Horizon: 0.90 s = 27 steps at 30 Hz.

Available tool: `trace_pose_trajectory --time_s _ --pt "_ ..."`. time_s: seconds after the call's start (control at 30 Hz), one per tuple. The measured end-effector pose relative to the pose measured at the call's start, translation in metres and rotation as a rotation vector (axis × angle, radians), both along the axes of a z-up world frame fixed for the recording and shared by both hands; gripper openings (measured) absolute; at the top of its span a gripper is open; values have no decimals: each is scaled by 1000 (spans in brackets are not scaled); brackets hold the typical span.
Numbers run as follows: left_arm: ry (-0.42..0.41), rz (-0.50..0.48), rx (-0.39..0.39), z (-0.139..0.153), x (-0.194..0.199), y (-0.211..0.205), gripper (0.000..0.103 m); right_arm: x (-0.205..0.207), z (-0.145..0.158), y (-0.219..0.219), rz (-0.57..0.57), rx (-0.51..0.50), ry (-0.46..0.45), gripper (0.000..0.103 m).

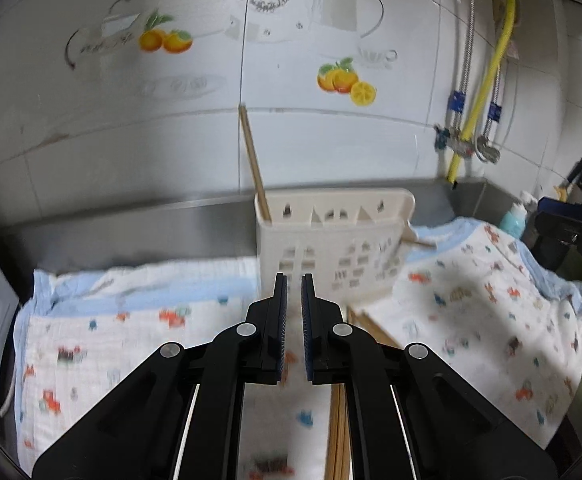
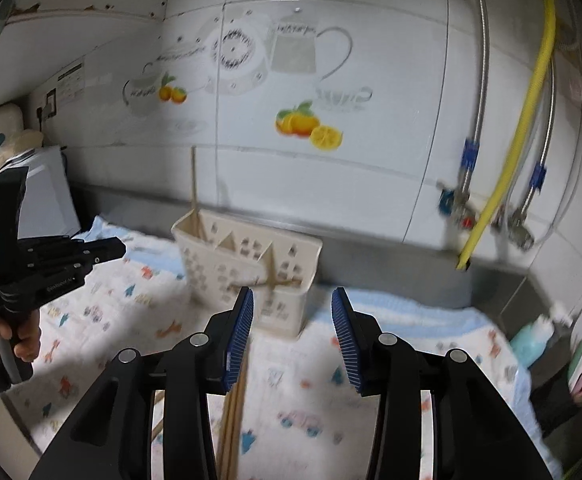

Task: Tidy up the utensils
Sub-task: 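Open both tools and move them back down to the chopstick pile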

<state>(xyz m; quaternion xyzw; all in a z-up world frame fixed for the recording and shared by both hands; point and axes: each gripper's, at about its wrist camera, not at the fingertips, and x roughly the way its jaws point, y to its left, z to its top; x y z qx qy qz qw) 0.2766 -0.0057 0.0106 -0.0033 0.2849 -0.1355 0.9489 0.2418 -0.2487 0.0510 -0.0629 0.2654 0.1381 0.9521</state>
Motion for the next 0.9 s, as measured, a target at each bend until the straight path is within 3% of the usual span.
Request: trace_pose_trajectory --time_s 0.17,0.57,0.9 --pt "51 -26 5 -22 -33 7 7 -29 -42 -1 8 37 71 39" --pt "175 -32 -11 -81 -87 18 7 -76 -143 1 -5 69 252 16" --pt "241 -52 -19 -109 -111 17 7 -72 -171 7 5 72 307 9"
